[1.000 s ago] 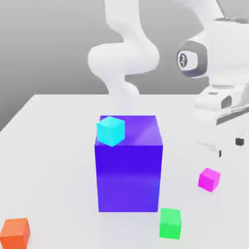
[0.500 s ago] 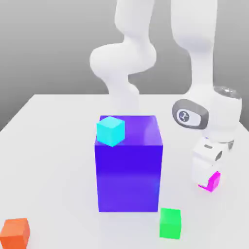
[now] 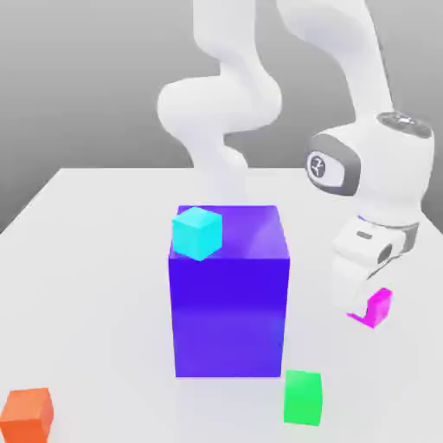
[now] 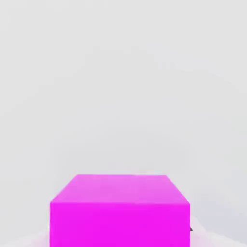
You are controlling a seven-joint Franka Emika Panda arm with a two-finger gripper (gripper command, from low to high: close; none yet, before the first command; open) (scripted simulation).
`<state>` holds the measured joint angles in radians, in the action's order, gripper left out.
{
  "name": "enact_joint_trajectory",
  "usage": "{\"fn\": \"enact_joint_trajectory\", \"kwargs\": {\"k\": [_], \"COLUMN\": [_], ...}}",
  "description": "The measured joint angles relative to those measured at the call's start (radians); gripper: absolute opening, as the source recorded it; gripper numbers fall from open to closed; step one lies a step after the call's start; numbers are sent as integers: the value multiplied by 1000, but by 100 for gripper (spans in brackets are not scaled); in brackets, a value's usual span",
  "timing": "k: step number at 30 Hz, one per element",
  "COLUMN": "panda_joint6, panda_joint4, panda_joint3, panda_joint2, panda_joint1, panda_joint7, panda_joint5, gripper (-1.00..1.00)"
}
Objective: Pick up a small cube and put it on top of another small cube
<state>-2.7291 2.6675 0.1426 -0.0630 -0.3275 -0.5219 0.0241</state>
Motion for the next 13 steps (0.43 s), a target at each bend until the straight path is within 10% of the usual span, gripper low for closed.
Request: {"fn": "enact_joint_trajectory", "kwargs": {"k": [9, 10, 13], "panda_joint6": [-23, -50, -50], "panda_joint4": [-120, -122, -122], "panda_joint3": [-76, -79, -79], "panda_joint2": [-143, -171, -171], "panda_joint1": [143, 142, 142], "panda_joint7": [206, 203, 203], "panda_joint5": [11, 16, 16], "gripper": [-100, 100, 100]}}
